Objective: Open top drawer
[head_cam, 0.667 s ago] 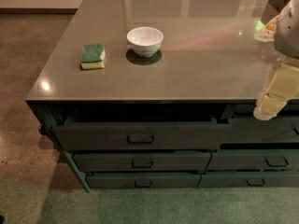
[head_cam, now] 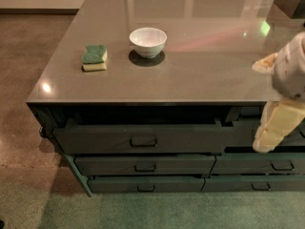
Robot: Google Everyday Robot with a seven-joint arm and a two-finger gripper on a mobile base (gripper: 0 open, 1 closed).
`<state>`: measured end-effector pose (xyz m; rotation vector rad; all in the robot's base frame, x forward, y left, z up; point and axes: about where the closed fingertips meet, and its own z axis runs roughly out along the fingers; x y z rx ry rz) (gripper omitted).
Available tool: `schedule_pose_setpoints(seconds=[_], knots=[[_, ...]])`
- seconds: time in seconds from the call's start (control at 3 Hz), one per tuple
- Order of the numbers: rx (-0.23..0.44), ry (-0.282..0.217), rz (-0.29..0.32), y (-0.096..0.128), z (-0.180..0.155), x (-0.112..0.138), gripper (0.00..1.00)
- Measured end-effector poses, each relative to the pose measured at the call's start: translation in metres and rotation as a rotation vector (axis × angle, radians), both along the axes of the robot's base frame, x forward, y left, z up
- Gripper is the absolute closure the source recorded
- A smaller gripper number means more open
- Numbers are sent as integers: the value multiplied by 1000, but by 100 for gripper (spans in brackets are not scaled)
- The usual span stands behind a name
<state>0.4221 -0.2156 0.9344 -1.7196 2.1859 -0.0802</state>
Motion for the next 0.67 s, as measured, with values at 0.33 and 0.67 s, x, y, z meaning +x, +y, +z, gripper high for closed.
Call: schedule_pose_setpoints(seconds=[0.33, 0.67], knots=[[54, 11, 34, 2, -54, -24, 0], [87, 20, 93, 16, -106, -47, 0]])
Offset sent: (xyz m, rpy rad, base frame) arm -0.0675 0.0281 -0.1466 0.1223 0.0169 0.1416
